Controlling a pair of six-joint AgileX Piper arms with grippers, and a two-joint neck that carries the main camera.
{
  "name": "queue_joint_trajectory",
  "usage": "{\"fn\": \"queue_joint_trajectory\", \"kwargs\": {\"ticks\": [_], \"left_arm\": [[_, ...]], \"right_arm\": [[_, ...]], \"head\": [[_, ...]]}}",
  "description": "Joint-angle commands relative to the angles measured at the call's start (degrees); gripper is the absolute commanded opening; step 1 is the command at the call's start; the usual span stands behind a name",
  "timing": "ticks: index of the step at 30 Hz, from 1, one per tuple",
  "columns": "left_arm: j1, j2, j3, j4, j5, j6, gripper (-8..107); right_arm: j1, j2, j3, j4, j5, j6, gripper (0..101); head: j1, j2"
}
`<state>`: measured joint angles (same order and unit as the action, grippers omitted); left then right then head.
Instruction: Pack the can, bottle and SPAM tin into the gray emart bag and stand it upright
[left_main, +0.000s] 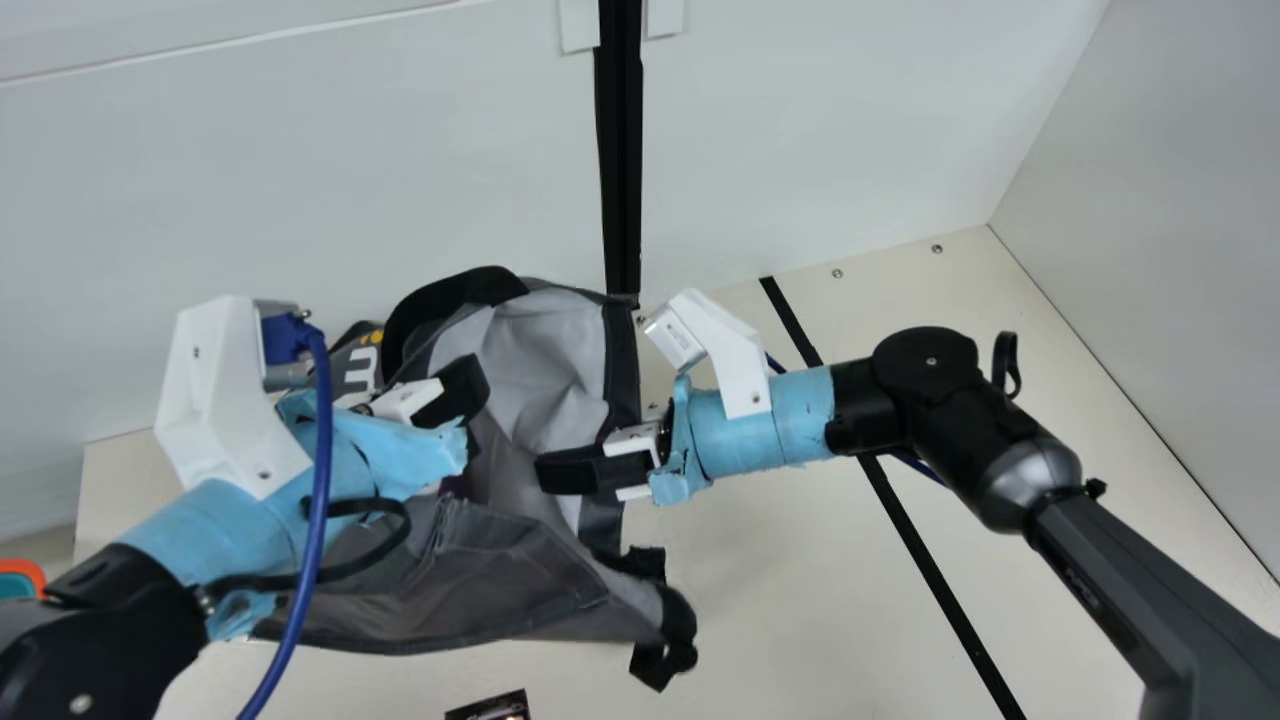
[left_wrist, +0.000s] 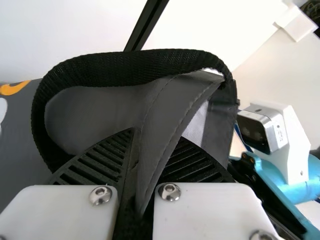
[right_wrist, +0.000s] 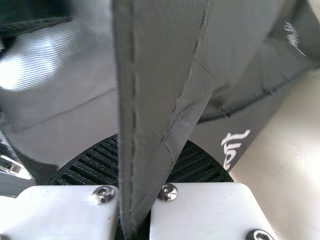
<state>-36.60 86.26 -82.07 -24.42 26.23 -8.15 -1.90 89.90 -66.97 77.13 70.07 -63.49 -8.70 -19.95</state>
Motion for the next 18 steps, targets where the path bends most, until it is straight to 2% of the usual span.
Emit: {"fn": "queue_joint_trajectory", "kwargs": {"ticks": [1, 8, 18], "left_arm": [[-0.37, -0.09, -0.25, 1.31, -0.14, -1.11, -8], [-1.59, -0.66, -1.31, 2.34, -0.08, -1.44, -8], [-0.56, -2.66, -2.24, -2.03, 1.9, 4.84, -8]], "right_arm": [[-0.12, -1.49, 0.04, 0.71, -0.17, 0.56, 0], [-0.92, -6.37, -0.4, 1.72, -0.17, 3.27, 0], [-2.97, -12.73, -2.25, 1.78, -0.17, 7.54, 0]], "head": [[-1.3, -0.05], [-1.3, -0.05], [-1.3, -0.05]]}}
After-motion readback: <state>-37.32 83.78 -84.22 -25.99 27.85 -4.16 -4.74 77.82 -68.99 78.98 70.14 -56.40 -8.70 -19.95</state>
